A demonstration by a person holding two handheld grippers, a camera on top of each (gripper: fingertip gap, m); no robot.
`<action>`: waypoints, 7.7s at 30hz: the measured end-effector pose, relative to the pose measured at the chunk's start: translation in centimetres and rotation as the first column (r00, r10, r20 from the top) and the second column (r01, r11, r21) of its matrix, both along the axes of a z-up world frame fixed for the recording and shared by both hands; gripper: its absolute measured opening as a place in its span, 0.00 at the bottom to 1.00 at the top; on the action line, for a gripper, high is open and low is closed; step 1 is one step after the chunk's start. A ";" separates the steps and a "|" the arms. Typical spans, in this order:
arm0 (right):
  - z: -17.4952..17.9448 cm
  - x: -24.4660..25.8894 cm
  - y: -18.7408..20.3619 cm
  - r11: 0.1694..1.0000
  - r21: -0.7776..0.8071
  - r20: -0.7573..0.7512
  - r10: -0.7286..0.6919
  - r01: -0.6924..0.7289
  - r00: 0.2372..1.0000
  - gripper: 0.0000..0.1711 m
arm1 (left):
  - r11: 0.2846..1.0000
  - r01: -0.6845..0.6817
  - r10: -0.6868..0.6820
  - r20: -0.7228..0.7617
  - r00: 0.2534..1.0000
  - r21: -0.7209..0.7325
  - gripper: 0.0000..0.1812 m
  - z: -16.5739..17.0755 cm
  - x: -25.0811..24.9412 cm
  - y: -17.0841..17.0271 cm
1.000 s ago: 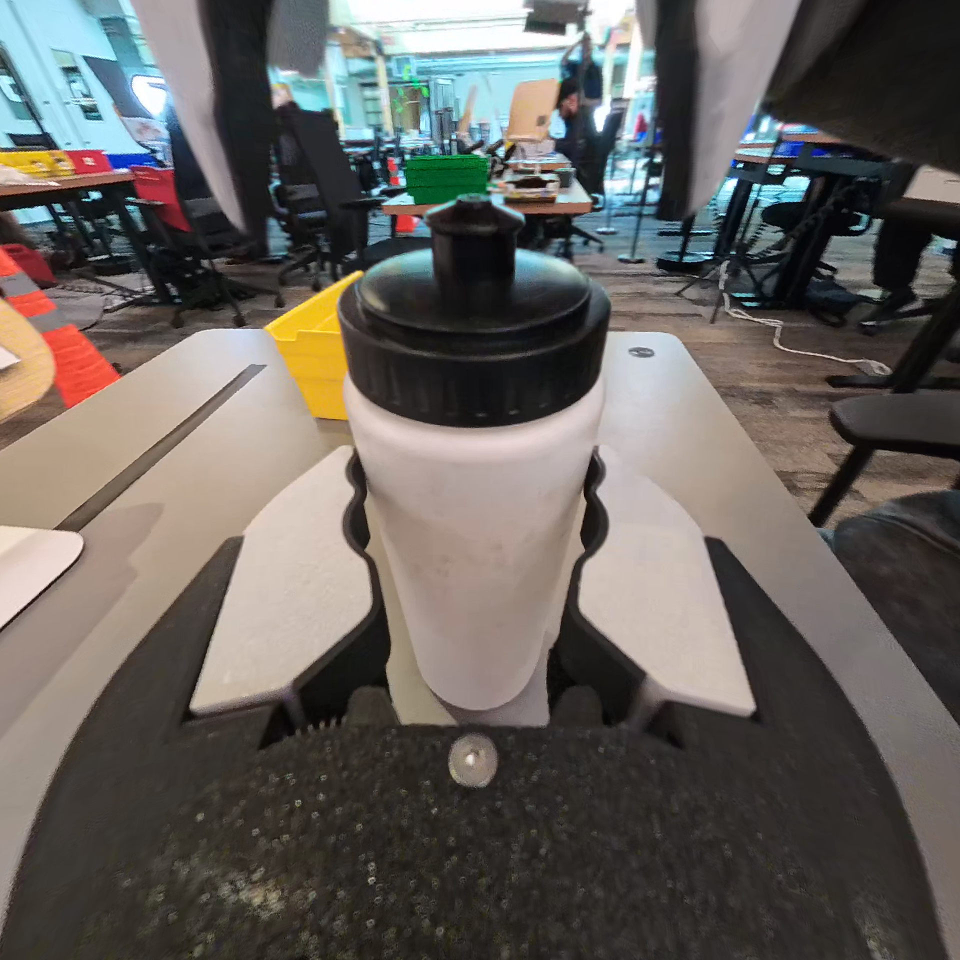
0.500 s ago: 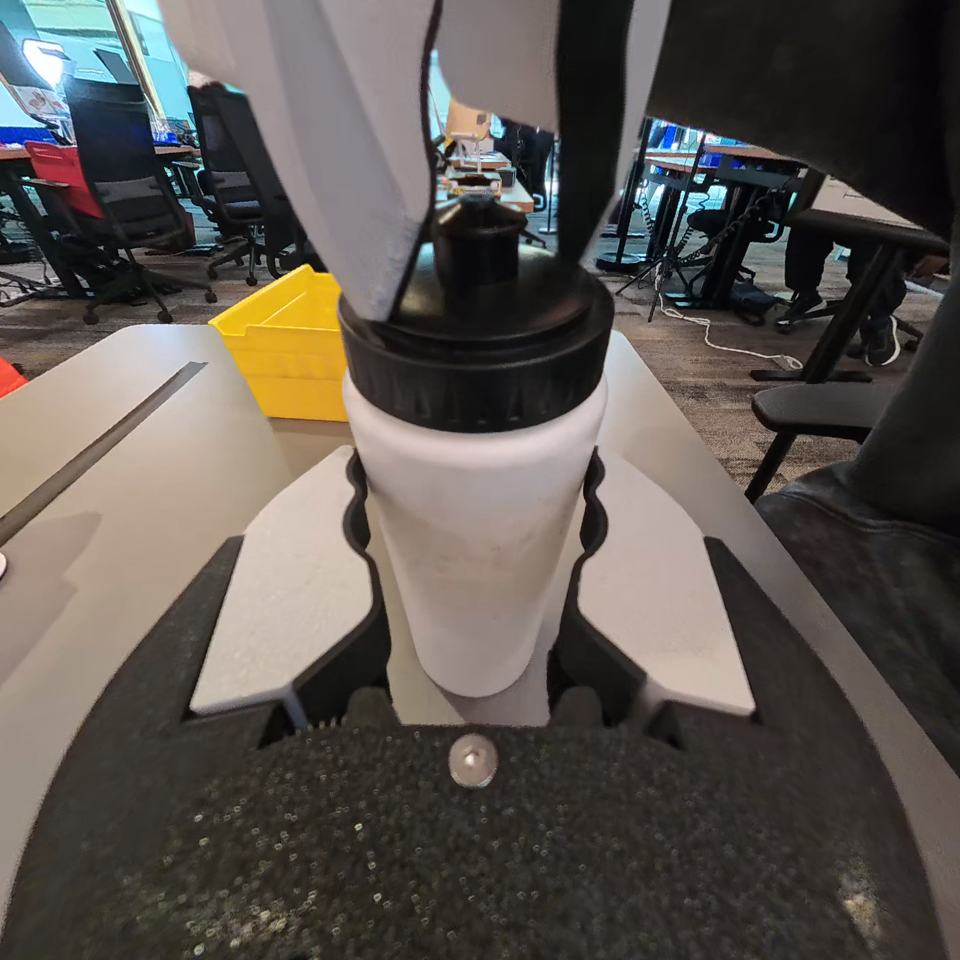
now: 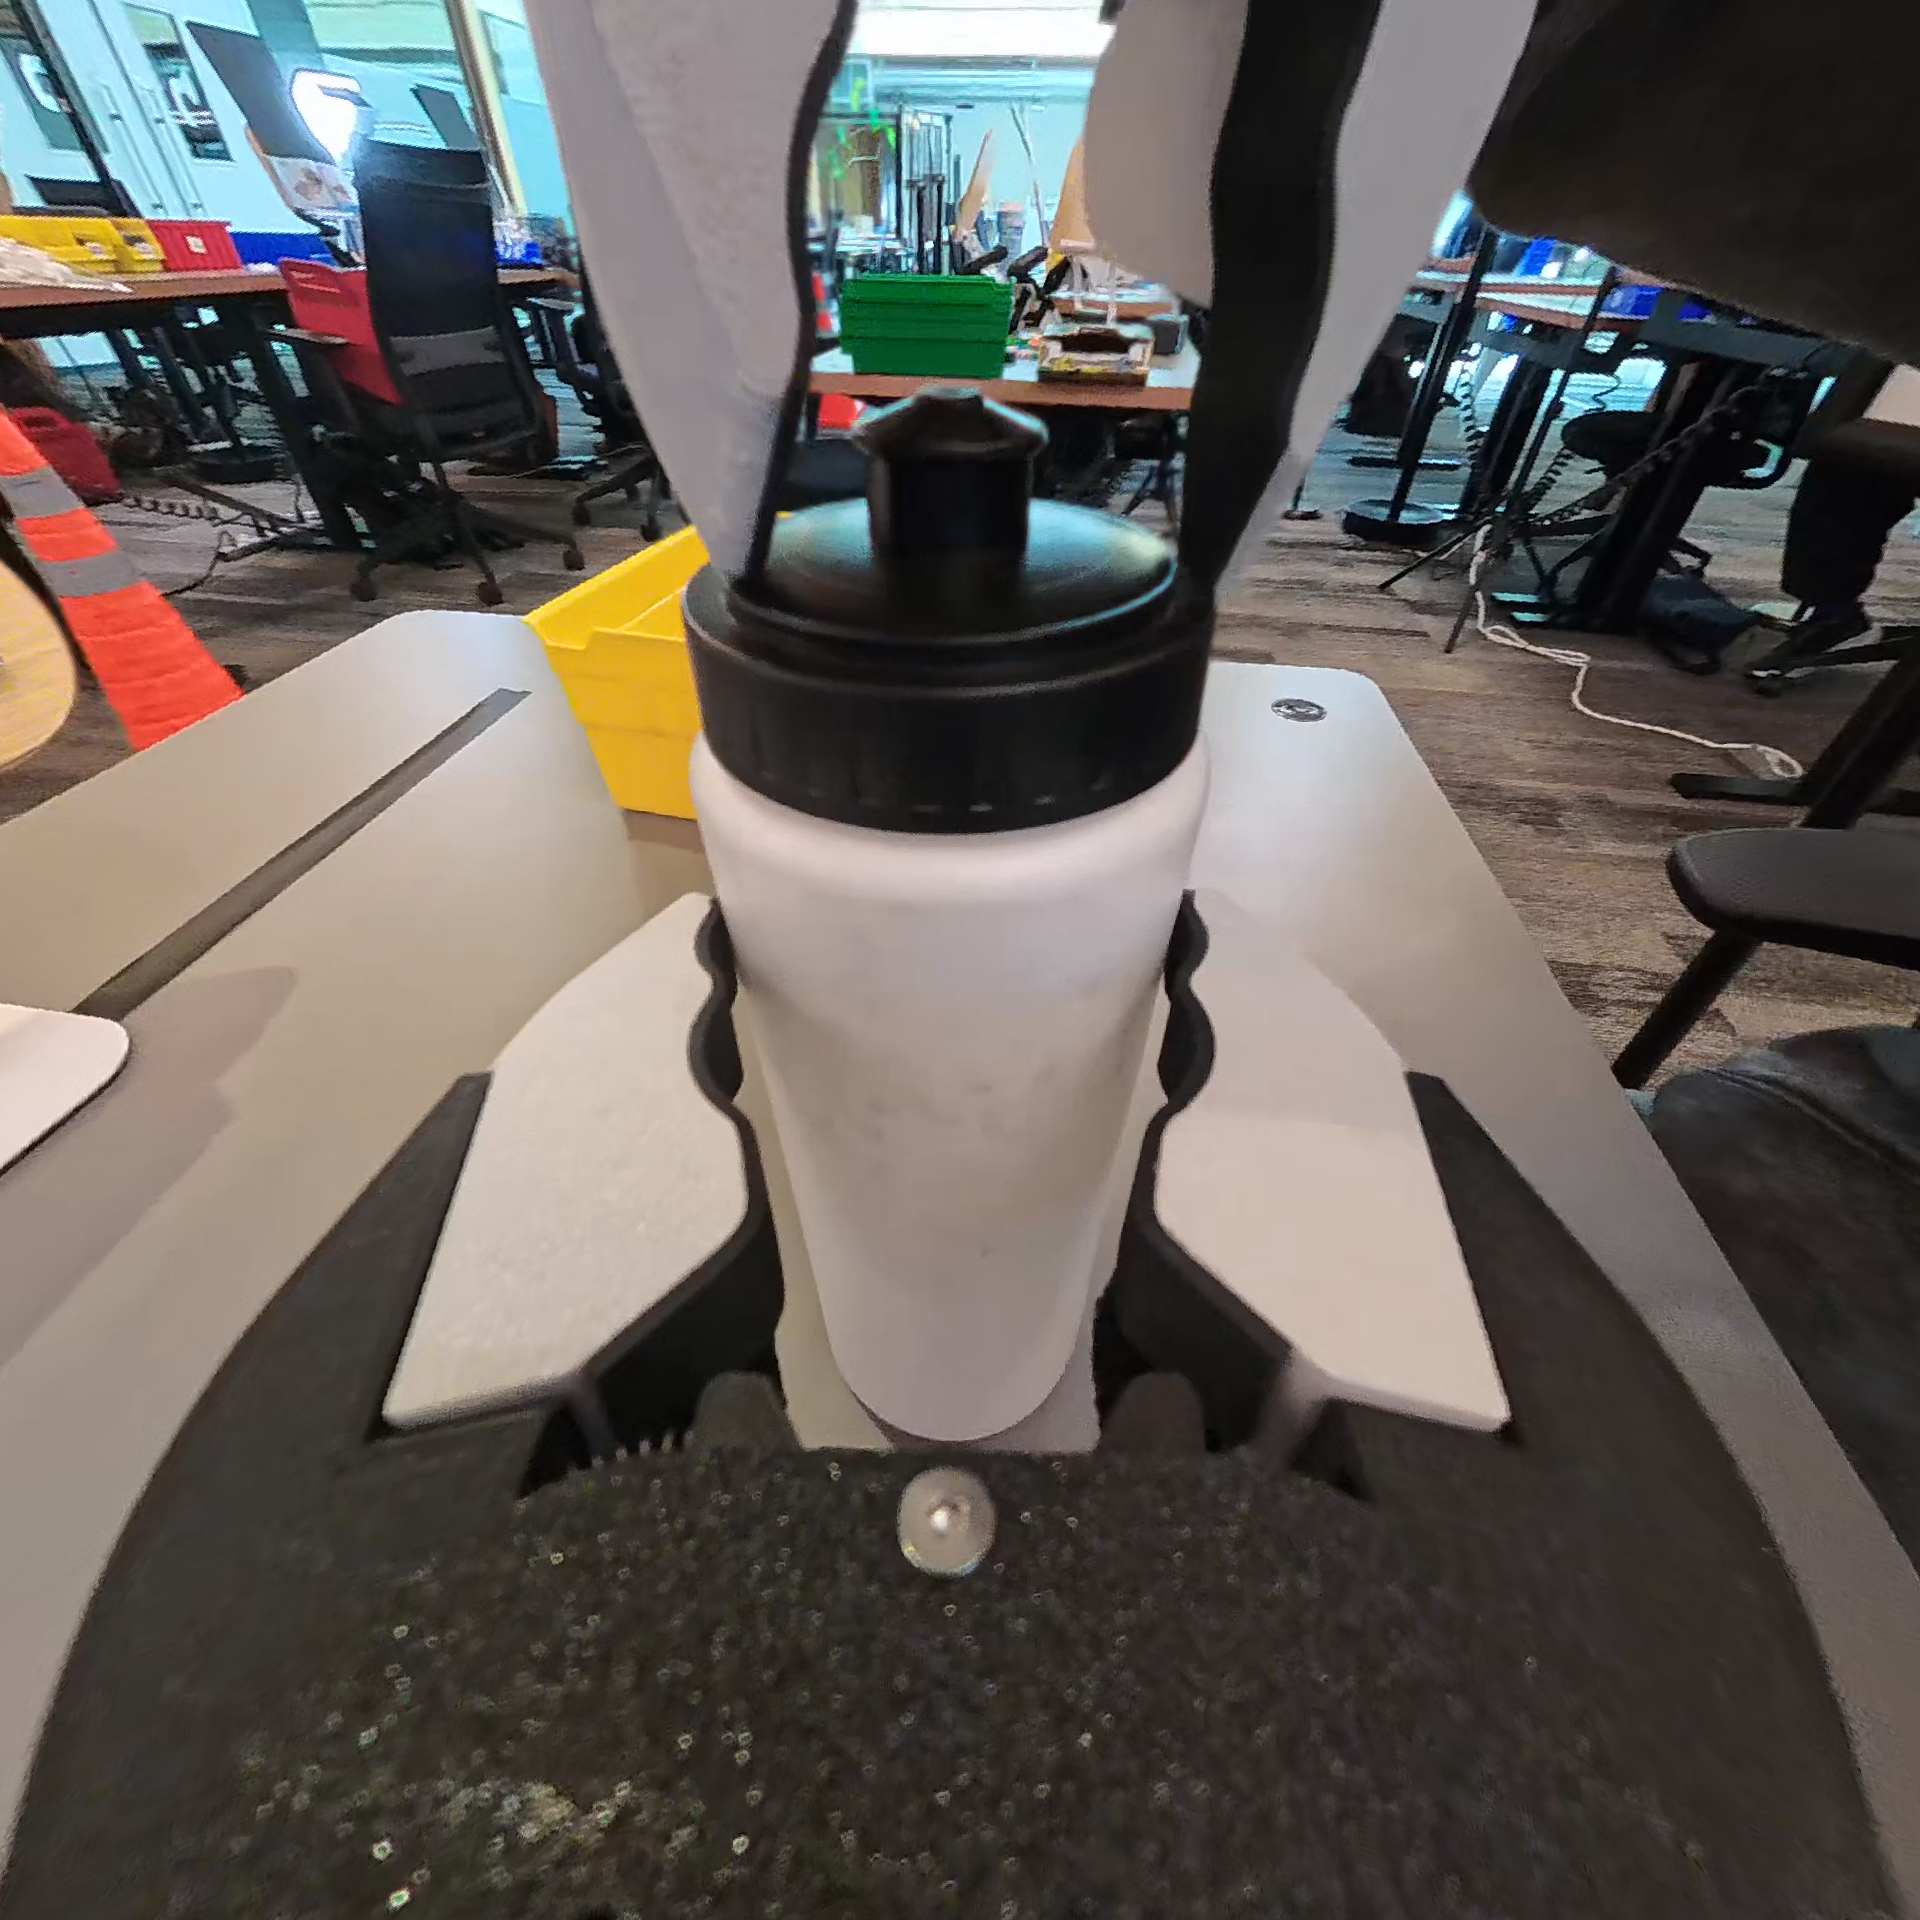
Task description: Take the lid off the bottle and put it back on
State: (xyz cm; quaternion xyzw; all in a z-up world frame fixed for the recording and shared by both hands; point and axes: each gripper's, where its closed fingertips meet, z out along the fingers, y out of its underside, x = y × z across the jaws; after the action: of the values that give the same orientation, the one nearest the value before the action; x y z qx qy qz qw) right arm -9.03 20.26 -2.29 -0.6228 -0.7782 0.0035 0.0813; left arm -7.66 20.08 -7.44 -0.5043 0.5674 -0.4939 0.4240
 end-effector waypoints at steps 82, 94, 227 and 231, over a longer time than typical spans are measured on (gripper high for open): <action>-10.3 4.2 -10.5 0.381 -0.418 -0.877 -0.406 0.825 -0.256 0.55 | 0.587 -0.802 0.739 -0.330 0.588 -0.115 0.46 -7.5 -19.1 -7.2; -8.5 1.7 2.5 0.378 -0.268 -0.894 -0.441 0.886 -0.082 0.47 | 0.652 -0.756 0.697 -0.341 0.631 -0.066 0.44 -8.0 -17.8 -7.7; -12.7 -4.1 -6.9 0.326 -0.151 -0.834 -0.549 0.933 0.057 0.27 | 0.138 -0.970 0.929 -0.314 0.196 -0.198 0.41 -2.6 -41.6 2.8; -13.1 -5.4 -8.6 0.368 -0.214 -0.807 -0.589 0.905 0.049 0.25 | 0.056 -0.998 0.911 -0.407 0.061 -0.024 0.46 -6.9 -49.8 8.1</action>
State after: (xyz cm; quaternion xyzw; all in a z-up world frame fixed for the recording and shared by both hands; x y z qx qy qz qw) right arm -14.42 11.66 -15.44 -0.8349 -0.1793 0.0922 0.5122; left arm -57.46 28.20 -14.32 -0.8744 0.0520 -0.0816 0.4754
